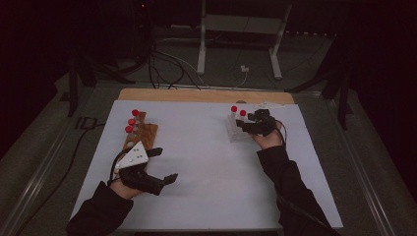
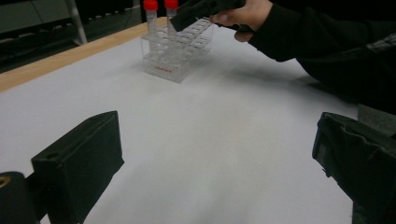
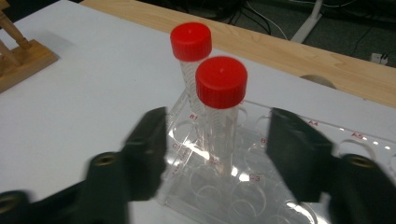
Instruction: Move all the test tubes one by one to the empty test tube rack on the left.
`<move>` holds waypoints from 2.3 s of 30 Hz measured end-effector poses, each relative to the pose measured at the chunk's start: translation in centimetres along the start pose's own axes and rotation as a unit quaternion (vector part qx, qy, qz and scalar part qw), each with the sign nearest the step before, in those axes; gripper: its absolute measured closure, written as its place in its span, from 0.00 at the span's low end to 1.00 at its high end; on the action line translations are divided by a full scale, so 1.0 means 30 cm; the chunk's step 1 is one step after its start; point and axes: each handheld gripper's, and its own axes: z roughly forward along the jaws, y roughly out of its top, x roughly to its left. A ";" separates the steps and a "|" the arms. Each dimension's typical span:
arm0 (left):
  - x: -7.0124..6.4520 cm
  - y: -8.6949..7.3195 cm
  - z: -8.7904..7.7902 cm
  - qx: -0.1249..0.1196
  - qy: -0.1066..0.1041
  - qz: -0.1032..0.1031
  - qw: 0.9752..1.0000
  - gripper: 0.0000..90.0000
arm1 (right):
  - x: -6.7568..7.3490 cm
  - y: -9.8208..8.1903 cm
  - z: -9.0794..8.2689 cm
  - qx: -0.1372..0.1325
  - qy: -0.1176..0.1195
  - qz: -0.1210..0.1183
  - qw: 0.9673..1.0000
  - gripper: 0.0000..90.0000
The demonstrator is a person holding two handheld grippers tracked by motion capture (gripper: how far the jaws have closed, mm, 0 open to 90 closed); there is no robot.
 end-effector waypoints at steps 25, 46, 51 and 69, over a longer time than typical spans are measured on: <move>0.006 -0.003 0.007 0.004 -0.002 -0.008 1.000 0.03 | 0.013 0.043 -0.035 -0.007 -0.017 -0.030 0.999 0.84; 0.000 0.063 0.016 -0.006 -0.010 -0.003 1.000 0.03 | 0.118 0.126 -0.221 -0.026 0.024 -0.085 0.996 0.84; -0.002 0.078 0.031 -0.008 -0.013 0.000 1.000 0.03 | 0.165 0.093 -0.231 -0.015 0.046 -0.099 0.994 0.84; -0.038 0.144 0.127 -0.004 -0.036 0.010 0.999 0.03 | 0.316 -0.045 -0.238 0.009 0.114 -0.131 0.985 0.84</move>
